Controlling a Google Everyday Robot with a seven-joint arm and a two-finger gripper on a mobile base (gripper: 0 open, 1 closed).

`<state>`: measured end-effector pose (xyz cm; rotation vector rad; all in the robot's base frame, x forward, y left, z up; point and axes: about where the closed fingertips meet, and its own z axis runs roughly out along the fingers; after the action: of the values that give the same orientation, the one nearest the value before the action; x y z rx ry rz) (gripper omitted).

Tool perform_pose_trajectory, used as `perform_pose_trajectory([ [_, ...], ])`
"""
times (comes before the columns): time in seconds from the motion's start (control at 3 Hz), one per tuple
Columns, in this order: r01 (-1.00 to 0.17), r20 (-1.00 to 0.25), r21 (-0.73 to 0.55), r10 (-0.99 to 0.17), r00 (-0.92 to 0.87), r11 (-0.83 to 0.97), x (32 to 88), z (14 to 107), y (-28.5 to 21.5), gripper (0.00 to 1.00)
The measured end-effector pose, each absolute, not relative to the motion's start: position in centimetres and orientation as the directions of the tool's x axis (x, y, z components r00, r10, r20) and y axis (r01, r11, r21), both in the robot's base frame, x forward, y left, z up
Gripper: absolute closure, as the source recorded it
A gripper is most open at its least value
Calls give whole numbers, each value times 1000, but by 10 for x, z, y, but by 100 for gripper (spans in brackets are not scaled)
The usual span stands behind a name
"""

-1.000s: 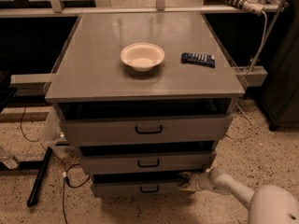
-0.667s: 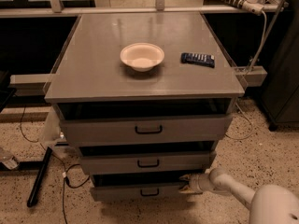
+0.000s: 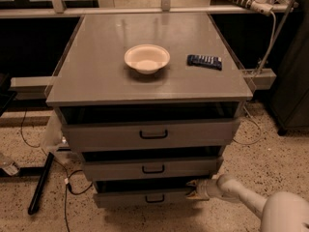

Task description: Open bottom drawer

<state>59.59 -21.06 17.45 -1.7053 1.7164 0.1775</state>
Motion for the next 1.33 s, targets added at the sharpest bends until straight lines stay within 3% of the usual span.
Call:
perform_pose_trajectory([
  [1.0,-933,-569,-333,-818,86,134,587,167,-214,12],
  [1.33,-950,-552,-287,-832,60,122,534,160,-246,15],
])
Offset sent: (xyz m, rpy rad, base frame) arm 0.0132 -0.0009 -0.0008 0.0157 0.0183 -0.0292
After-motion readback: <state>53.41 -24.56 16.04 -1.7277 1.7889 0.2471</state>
